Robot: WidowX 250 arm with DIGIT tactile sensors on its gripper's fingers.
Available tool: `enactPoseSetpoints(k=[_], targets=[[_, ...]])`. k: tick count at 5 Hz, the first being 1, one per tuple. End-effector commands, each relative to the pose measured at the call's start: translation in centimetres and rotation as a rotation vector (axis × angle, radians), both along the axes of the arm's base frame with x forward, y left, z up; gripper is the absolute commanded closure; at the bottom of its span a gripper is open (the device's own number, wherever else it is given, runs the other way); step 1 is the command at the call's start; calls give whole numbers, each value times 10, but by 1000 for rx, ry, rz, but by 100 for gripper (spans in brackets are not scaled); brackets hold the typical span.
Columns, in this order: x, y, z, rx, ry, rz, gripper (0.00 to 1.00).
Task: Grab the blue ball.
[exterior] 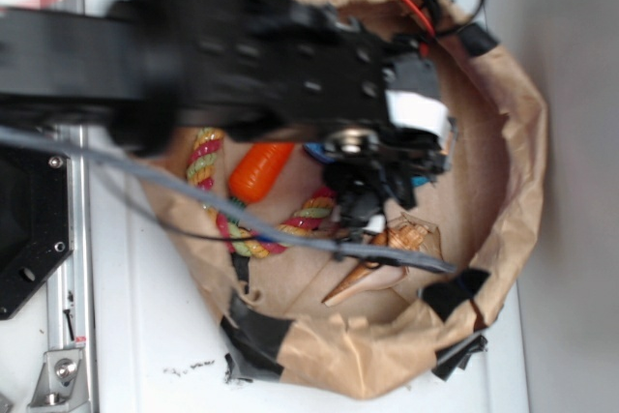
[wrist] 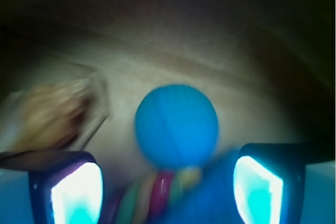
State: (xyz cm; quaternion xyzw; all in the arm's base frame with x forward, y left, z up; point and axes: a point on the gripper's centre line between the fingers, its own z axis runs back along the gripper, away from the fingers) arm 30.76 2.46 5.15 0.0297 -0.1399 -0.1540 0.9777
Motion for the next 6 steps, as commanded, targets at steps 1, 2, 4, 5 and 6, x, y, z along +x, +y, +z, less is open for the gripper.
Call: enactPoseSetpoints(k=[1,2,4,5,6], targets=[[42,-21,-7,141,-217,-139,100],[40,-11,7,29,-162,-93,100],[5,-7,106,178,37,18,100],[-14,-5,156,224,160,9,100],[-32,-2,187,78,109,251,100]])
